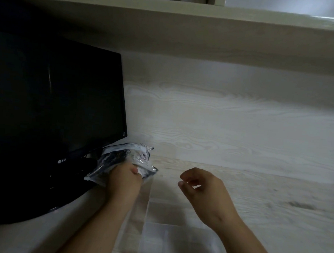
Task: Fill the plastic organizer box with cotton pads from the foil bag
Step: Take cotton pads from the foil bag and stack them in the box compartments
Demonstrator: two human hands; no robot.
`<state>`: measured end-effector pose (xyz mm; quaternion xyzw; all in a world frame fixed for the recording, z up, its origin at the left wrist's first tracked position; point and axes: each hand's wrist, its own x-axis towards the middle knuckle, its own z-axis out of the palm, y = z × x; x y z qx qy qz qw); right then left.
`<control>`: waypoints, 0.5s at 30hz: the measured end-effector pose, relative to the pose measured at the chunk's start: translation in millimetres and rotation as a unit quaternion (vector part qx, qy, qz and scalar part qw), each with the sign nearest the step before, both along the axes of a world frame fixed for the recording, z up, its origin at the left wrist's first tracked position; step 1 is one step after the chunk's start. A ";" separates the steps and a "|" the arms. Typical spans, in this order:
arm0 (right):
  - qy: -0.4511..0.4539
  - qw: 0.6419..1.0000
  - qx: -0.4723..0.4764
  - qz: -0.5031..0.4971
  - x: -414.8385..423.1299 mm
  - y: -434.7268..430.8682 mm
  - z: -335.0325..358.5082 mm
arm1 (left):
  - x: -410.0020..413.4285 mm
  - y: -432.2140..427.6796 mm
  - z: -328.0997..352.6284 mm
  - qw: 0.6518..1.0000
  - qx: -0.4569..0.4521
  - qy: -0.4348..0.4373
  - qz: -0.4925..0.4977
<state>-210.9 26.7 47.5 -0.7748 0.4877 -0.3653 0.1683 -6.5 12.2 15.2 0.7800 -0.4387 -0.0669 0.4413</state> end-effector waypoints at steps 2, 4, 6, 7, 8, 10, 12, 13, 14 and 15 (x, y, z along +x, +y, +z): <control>-0.002 1.000 0.005 0.000 0.2 0.7 0.4 | -0.5 4.1 4.0 1.000 -0.009 0.002 -0.002; -0.003 1.000 0.011 0.000 0.1 0.8 0.3 | -0.4 5.9 6.3 0.999 -0.024 0.011 -0.024; -0.006 1.000 0.020 -0.003 0.2 0.3 0.2 | 0.0 6.8 8.8 0.996 -0.047 0.040 -0.059; -0.012 1.000 0.025 -0.003 0.0 0.0 0.1 | -0.8 7.3 10.4 0.993 -0.054 0.063 -0.081; -0.018 0.999 0.030 -0.005 -0.2 -0.2 0.4 | -2.3 8.5 12.3 0.988 -0.061 0.096 -0.105; -0.036 0.998 0.055 -0.011 -1.0 -0.5 1.0 | -5.6 12.1 15.7 0.968 -0.078 0.185 -0.147; -0.053 0.995 0.081 -0.024 -1.6 -1.8 0.5 | -6.7 13.7 16.1 0.944 -0.081 0.272 -0.168; -0.068 0.993 0.095 -0.029 -1.4 -2.1 0.4 | -7.1 14.0 15.8 0.931 -0.076 0.308 -0.179; -0.093 0.989 0.113 -0.031 -0.9 -2.3 0.1 | -8.3 14.5 16.1 0.920 -0.069 0.338 -0.186; -0.127 0.982 0.136 -0.030 -0.1 -1.9 0.2 | -9.6 15.1 16.2 0.909 -0.063 0.364 -0.194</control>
